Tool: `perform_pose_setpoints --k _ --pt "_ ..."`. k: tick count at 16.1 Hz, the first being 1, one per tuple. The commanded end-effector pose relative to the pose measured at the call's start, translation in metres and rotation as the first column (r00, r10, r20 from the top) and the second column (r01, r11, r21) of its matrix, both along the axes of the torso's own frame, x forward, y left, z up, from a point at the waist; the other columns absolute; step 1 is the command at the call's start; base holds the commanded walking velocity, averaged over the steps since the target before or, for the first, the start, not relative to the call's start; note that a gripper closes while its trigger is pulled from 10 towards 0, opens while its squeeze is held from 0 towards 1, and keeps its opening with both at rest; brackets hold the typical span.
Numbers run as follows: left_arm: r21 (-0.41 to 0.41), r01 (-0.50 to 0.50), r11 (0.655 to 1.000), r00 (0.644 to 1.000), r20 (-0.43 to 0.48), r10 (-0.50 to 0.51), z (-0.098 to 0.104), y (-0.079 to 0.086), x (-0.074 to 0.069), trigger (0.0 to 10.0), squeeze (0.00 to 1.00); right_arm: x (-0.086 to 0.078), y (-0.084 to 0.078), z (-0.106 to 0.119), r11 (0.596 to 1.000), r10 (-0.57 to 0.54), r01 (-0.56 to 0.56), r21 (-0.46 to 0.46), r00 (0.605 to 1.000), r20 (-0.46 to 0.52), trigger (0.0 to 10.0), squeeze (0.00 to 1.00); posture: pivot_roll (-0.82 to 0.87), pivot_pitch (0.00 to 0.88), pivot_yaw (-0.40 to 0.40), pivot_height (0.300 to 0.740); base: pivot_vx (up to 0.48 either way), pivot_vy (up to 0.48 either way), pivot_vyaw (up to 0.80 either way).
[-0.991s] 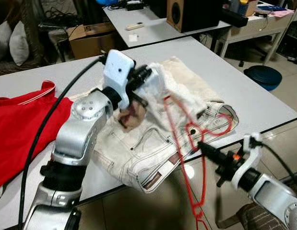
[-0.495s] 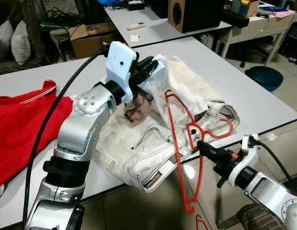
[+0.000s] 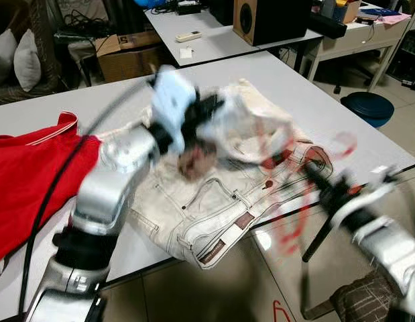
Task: Hang hanger
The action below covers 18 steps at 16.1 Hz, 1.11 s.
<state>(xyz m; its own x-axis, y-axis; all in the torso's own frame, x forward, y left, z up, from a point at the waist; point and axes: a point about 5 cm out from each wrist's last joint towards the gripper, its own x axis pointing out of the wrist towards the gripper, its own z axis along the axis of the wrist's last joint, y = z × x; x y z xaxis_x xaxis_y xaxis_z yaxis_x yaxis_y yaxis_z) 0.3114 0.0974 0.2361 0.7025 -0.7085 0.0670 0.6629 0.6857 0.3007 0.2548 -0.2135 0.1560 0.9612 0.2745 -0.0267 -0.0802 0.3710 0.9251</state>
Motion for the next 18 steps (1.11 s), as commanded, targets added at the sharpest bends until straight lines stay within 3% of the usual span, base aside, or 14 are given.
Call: perform_pose_setpoints --k 1,3,5,7,12,16,18 --pt "0.046 0.019 0.999 1.000 0.012 -0.020 -0.001 0.001 -0.002 0.0 0.00 0.003 -0.005 0.001 0.996 -0.055 0.056 0.063 0.998 -0.014 10.0 0.00 -0.02 0.015 0.058 0.740 0.000 0.000 0.00" --pt "0.124 0.101 0.987 0.995 -0.040 -0.097 -0.015 -0.001 -0.011 0.0 0.00 0.021 -0.007 0.008 0.978 -0.126 0.131 0.165 0.991 -0.037 10.0 0.00 -0.02 0.014 0.064 0.740 0.000 0.000 0.00" --pt "0.109 0.141 0.984 0.989 -0.053 -0.136 -0.015 -0.004 -0.015 0.0 0.00 0.030 -0.005 0.008 0.970 -0.151 0.162 0.182 0.986 -0.073 10.0 0.00 -0.01 0.014 0.065 0.740 0.000 0.000 0.00" --pt "0.135 0.179 0.975 0.983 -0.053 -0.173 -0.018 -0.011 -0.018 0.0 0.00 0.053 0.003 0.009 0.917 -0.188 0.228 0.328 0.971 -0.150 10.0 0.00 0.00 0.013 0.064 0.740 0.000 0.000 0.00" --pt "0.174 0.270 0.947 0.962 -0.076 -0.260 -0.027 -0.026 -0.032 0.0 0.00 0.072 0.016 0.016 0.897 -0.184 0.236 0.374 0.968 -0.171 10.0 0.00 0.00 0.014 0.069 0.740 0.000 0.000 0.00" --pt "0.126 0.399 0.908 0.915 -0.117 -0.386 -0.028 -0.045 -0.047 0.0 0.00 0.082 0.017 0.014 0.879 -0.212 0.276 0.389 0.957 -0.199 10.0 0.00 0.01 0.013 0.067 0.740 0.000 0.000 0.00" --pt "-0.053 0.449 0.892 0.881 -0.141 -0.452 -0.018 -0.064 -0.054 0.0 0.00 0.088 0.024 0.010 0.903 -0.210 0.272 0.333 0.955 -0.212 10.0 0.00 0.01 0.010 0.064 0.740 0.000 0.000 0.00"
